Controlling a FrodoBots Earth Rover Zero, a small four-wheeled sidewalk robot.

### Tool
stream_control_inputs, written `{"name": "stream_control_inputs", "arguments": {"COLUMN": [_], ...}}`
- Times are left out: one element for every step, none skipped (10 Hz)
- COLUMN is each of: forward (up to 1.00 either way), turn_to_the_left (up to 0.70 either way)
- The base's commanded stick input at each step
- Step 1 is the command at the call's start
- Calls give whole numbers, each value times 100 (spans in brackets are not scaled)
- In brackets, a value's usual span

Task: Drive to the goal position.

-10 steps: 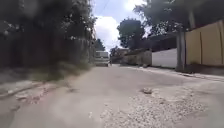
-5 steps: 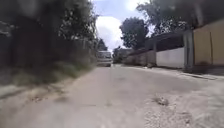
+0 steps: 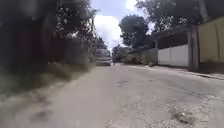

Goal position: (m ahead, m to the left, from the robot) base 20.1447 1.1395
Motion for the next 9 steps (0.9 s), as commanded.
{"name": "stream_control_inputs", "arguments": {"forward": [100,100,100,100,100,100,100,100,100], "turn_to_the_left": [-38,-34,-15,-7,-3,0,0,0,0]}}
